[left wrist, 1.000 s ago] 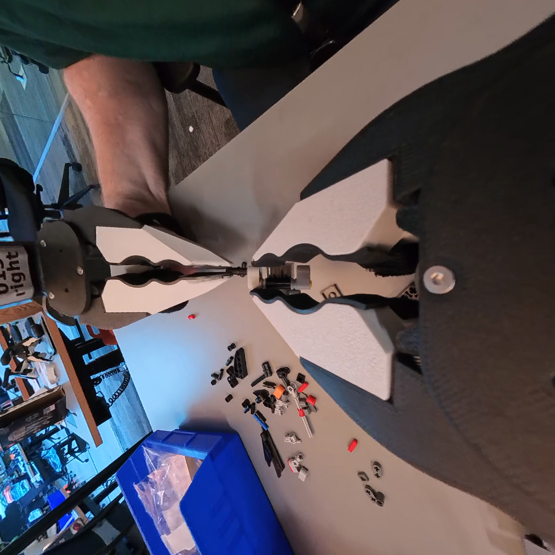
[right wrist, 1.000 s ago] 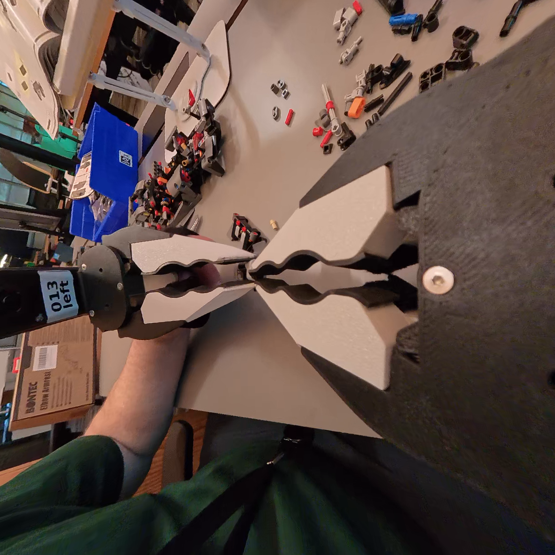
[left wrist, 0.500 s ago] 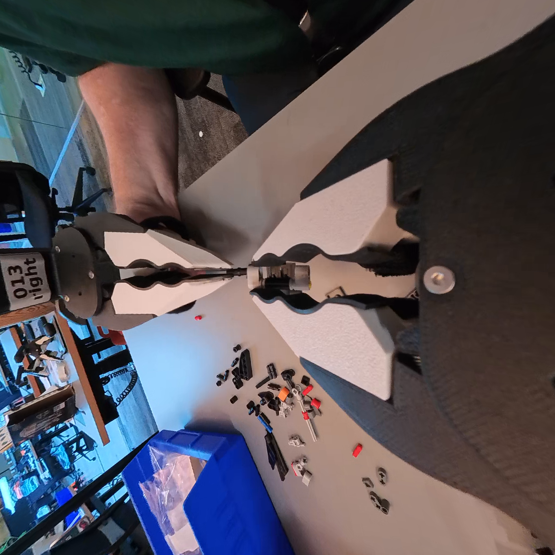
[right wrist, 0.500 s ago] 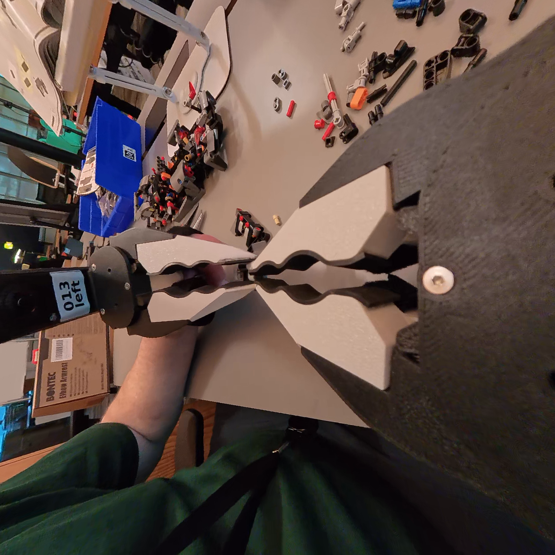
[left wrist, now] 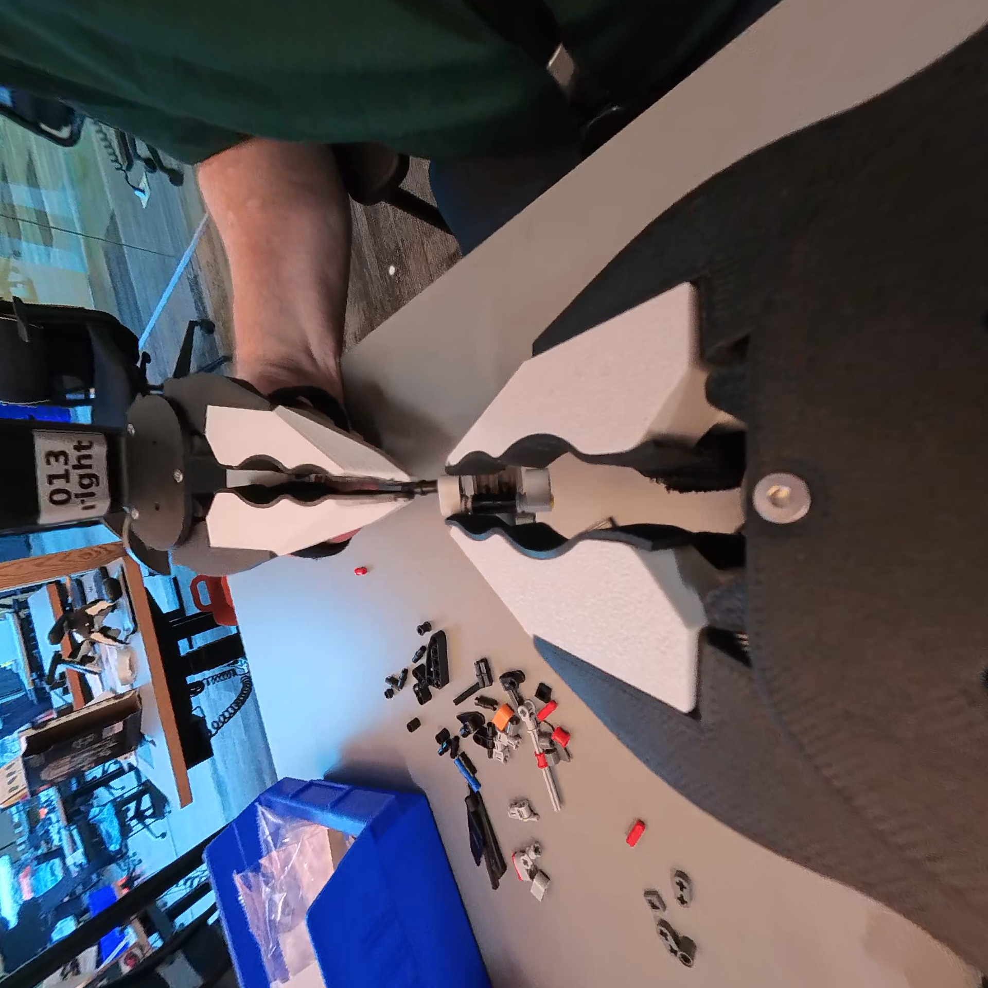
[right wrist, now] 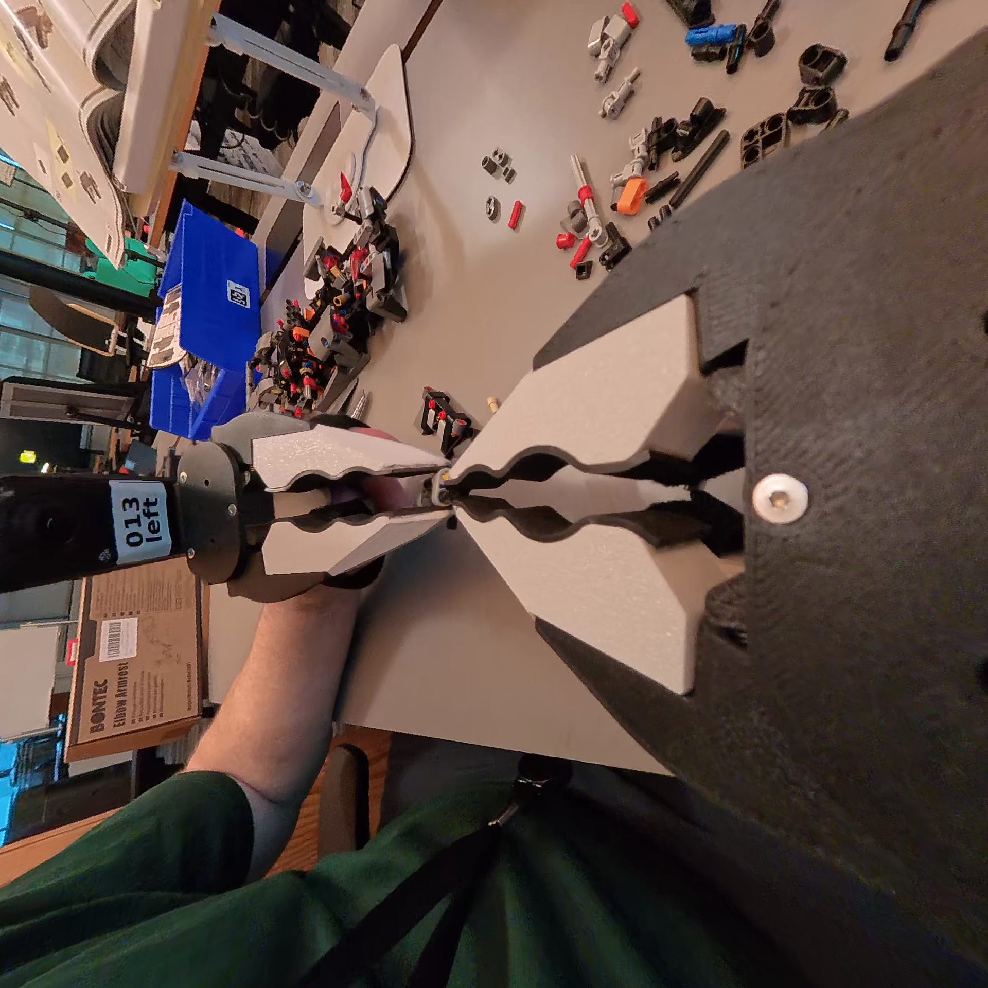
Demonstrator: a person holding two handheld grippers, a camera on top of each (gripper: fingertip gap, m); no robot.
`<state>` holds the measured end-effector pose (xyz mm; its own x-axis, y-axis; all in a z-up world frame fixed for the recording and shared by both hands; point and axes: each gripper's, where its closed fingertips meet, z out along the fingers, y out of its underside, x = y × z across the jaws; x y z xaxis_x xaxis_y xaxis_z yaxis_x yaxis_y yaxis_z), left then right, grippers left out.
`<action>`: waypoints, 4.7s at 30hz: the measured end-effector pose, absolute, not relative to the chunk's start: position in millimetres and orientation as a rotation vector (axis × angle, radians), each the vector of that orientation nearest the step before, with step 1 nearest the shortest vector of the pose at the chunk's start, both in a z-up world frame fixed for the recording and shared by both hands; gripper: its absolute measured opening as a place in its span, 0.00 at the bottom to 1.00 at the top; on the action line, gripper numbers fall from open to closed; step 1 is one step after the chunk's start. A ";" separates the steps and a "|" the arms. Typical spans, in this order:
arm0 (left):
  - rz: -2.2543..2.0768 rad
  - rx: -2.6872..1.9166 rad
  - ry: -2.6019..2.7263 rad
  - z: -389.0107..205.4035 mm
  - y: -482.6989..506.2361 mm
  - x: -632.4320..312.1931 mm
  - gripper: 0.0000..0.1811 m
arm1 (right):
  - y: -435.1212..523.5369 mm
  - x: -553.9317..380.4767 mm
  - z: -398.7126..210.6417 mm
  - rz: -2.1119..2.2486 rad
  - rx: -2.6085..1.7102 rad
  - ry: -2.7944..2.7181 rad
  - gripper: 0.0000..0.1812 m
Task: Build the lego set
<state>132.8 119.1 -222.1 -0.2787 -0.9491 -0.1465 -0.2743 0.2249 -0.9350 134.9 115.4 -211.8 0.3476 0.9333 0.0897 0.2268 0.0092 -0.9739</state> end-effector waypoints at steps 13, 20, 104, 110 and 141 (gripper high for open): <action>-0.772 -1.237 2.065 -284.8 105.8 132.4 0.07 | 105.7 150.2 -235.7 0.719 -1.665 -1.097 0.00; -0.761 -1.210 1.986 -271.1 111.3 135.2 0.16 | 102.8 150.1 -233.4 0.738 -1.691 -1.047 0.00; -0.884 -1.147 1.768 -229.1 117.2 139.7 0.07 | 113.4 140.1 -219.0 0.817 -1.658 -0.919 0.01; -0.883 -1.147 1.757 -227.8 118.9 139.1 0.07 | 116.0 140.5 -220.2 0.792 -1.655 -0.927 0.01; -1.012 -1.019 1.668 -198.8 101.4 137.5 0.06 | 98.3 136.4 -196.4 0.959 -1.473 -0.944 0.01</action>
<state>137.5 101.4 -198.8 -0.2491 -0.9290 -0.2738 -0.1861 0.3233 -0.9278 136.4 98.3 -196.4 0.3577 0.9313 -0.0692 0.0553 -0.0951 -0.9939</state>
